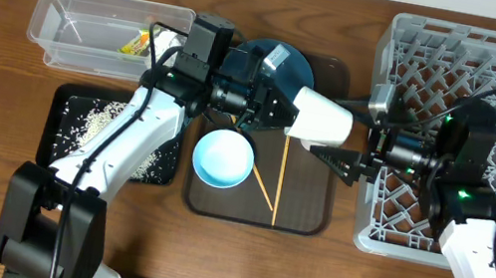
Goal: Sort waste into correct bins and load items into the dishwasher rack
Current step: 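Lift the white cup and hold it out toward the right gripper, then grasp the white cup with the right gripper and release the left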
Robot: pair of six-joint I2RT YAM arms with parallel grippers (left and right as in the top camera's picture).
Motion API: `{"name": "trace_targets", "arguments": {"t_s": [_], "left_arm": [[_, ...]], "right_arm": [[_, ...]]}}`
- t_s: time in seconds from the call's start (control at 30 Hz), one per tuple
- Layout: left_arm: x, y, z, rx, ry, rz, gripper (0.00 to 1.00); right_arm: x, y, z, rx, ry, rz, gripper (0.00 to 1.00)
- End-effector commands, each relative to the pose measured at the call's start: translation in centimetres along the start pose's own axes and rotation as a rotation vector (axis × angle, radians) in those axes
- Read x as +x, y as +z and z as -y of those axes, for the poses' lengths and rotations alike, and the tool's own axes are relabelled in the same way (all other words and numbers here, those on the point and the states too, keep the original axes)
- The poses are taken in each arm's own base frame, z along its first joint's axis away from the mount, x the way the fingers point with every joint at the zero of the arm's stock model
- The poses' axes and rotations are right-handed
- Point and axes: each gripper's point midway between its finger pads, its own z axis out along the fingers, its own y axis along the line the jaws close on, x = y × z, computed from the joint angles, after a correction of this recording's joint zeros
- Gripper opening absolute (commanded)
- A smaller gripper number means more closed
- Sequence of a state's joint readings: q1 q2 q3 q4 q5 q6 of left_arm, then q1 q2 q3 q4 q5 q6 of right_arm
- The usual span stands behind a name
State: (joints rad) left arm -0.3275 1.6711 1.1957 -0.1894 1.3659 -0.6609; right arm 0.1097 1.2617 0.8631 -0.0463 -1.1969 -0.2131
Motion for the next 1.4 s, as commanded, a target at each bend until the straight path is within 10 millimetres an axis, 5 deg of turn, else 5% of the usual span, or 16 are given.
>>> {"name": "trace_targets", "arguments": {"t_s": [0.0, 0.27, 1.37], "left_arm": [[0.5, 0.0, 0.9, 0.046, -0.006, -0.038, 0.06], [1.0, -0.1, 1.6, 0.084, -0.004, -0.07, 0.06], [1.3, -0.2, 1.9, 0.102, -0.003, -0.087, 0.06]], "right_arm": [[-0.6, 0.4, -1.1, -0.061, -0.039, 0.011, 0.91], [-1.1, 0.1, -3.3, -0.193, -0.135, 0.051, 0.85], [-1.9, 0.1, -3.2, -0.186, -0.232, 0.075, 0.71]]}}
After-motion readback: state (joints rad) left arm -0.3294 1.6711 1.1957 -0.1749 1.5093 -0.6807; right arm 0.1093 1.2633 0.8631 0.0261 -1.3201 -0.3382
